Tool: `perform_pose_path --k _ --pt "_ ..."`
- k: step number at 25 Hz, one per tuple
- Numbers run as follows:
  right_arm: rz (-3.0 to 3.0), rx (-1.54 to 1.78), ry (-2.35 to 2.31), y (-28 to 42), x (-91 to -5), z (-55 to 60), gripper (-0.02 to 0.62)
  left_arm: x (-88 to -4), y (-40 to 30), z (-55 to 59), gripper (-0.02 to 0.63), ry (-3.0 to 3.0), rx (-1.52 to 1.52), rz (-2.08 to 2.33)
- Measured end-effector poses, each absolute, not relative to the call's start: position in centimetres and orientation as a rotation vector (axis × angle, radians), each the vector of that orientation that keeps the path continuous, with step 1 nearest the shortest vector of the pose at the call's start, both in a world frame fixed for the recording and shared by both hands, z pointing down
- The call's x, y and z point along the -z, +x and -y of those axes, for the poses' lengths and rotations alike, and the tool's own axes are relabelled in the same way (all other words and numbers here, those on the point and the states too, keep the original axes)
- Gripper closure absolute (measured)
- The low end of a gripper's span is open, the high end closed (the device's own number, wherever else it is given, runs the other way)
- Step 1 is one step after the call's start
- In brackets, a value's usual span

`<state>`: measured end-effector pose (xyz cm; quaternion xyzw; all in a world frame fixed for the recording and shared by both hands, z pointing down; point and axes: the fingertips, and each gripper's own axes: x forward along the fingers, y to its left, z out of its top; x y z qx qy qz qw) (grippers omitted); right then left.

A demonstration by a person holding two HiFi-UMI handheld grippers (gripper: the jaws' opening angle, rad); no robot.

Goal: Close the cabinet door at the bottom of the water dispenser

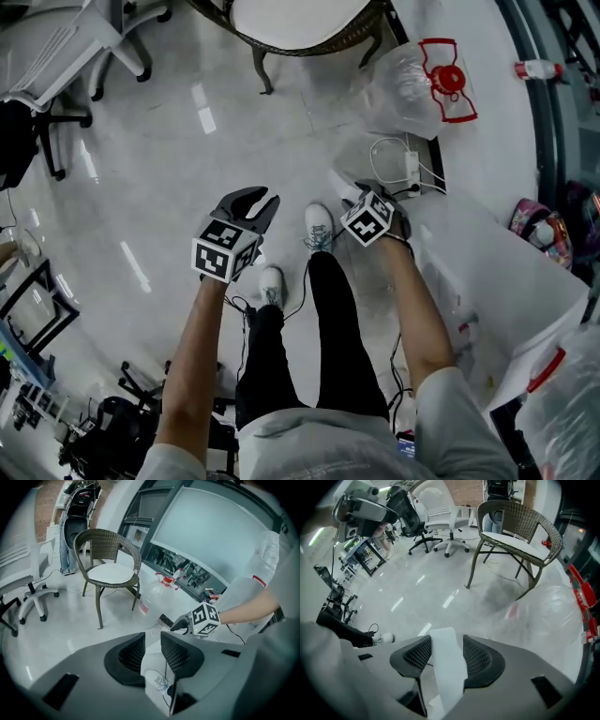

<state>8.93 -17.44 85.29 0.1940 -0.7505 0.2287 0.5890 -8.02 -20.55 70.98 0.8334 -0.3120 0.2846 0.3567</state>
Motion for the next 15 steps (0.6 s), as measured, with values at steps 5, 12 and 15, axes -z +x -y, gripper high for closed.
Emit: perform_pose_path --k 5,12,15 --pt "1.73 -0.518 0.481 7.7 -85.4 15.4 0.35 -71.0 -9.8 17.9 0.489 2.174 -0.713 0.796" --pt "1.692 -0.473 0.465 5.3 -85.1 9.7 0.327 -70.6 -13.0 11.6 0.495 2.25 -0.735 0.753" --pt "1.678 -0.473 0.46 4.3 -85.0 6.0 0.313 -70.7 -14.5 8.2 0.495 2.253 -0.737 0.742"
